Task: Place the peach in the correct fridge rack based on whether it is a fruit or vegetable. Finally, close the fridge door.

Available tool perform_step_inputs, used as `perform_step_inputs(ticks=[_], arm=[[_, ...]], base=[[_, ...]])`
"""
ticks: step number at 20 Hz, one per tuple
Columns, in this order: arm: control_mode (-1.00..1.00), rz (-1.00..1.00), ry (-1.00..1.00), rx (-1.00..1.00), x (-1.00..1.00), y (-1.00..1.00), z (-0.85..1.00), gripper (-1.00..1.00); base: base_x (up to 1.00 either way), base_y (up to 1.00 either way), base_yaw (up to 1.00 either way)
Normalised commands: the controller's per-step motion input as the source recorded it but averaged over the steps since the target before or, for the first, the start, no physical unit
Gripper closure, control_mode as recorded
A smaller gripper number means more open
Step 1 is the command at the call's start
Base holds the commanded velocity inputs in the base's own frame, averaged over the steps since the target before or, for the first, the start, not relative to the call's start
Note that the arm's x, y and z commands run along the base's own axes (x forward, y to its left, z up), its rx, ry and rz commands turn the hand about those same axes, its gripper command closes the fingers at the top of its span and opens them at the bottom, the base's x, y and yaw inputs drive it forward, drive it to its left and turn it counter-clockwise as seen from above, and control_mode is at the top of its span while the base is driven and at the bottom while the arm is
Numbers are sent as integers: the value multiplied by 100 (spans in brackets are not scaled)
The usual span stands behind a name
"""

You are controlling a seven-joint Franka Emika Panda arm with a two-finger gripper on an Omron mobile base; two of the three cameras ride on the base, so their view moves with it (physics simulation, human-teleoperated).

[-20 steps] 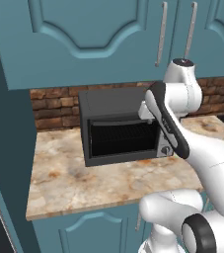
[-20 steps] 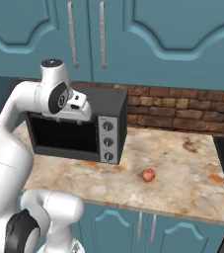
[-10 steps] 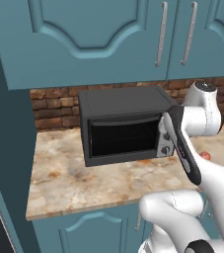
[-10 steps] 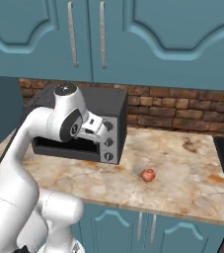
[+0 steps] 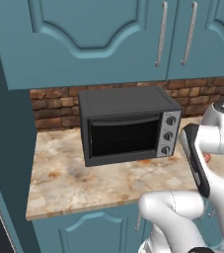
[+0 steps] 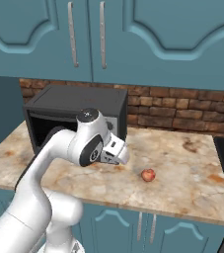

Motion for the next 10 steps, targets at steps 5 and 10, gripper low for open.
perform_step_inputs(ticks=[5, 10], arm=[[-100, -10, 0, 0, 0, -83, -49, -100], [-100, -4, 0, 0, 0, -58, -39, -100]], base=[[0, 0, 0], [0, 0, 0]])
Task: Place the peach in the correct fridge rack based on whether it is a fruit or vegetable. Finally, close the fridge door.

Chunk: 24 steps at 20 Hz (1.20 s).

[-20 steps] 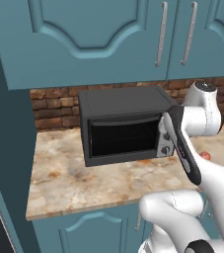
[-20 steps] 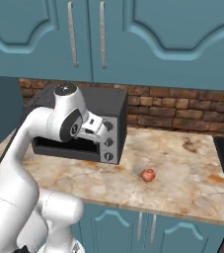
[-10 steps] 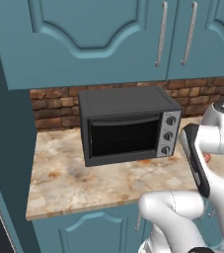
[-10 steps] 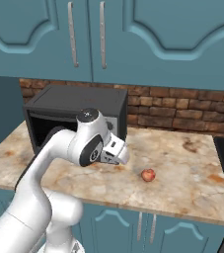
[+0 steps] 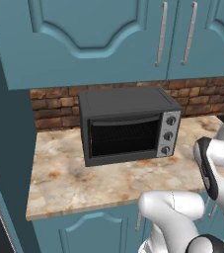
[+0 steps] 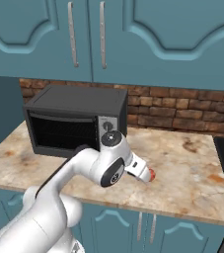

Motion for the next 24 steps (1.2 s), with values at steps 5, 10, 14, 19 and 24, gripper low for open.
perform_step_inputs(ticks=[5, 10, 14, 19, 24], arm=[[-100, 0, 0, 1, 1, -35, -25, -100], [-100, 0, 0, 3, 8, -18, -10, -100], [-100, 0, 0, 0, 20, -3, -6, -100], [-100, 0, 0, 0, 26, 1, -1, -100], [-100, 0, 0, 0, 24, 0, -9, -100]], base=[[0, 0, 0], [0, 0, 0], [0, 0, 0], [0, 0, 0], [0, 0, 0]])
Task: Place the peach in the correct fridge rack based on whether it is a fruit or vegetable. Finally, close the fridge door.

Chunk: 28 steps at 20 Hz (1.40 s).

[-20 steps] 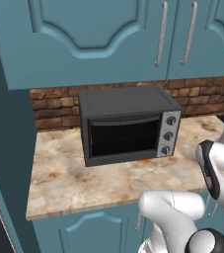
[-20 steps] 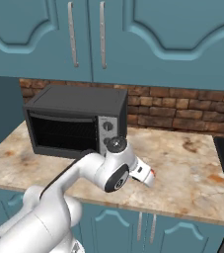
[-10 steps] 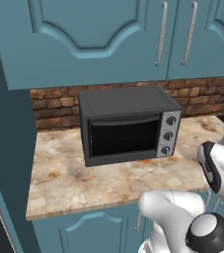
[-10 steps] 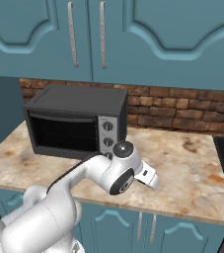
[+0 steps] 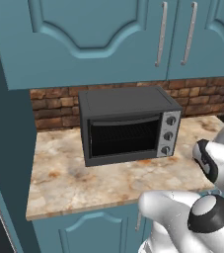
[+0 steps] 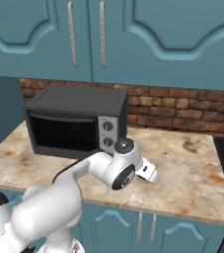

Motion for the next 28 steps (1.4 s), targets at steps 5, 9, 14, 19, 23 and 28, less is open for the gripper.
perform_step_inputs(ticks=[5, 9, 14, 19, 23, 28], arm=[[-100, 0, 0, 0, 20, 0, -22, -100], [-100, 0, 0, 0, 20, 0, -26, -100], [-100, 0, 0, 0, 22, -2, -27, -100], [-100, 0, 0, 0, 14, -17, -22, -100], [-100, 0, 0, 1, 11, -22, -16, -100], [-100, 0, 0, 1, 19, -16, -10, -100]], base=[[0, 0, 0], [0, 0, 0], [0, 0, 0], [0, 0, 0], [0, 0, 0], [0, 0, 0]])
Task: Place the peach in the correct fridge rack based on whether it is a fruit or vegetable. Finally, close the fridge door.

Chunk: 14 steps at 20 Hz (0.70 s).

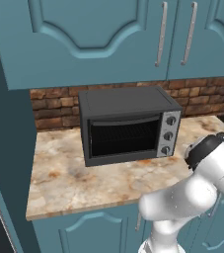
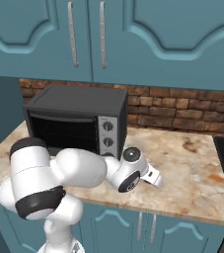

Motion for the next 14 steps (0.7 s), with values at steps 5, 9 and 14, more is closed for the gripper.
perform_step_inputs(ticks=[5, 9, 14], arm=[[-100, 0, 0, 3, 28, -17, -5, -100], [-100, 0, 0, 2, 24, -13, -7, -100], [-100, 0, 0, 1, 15, -18, -18, -100]], base=[[0, 0, 0], [0, 0, 0], [0, 0, 0]])
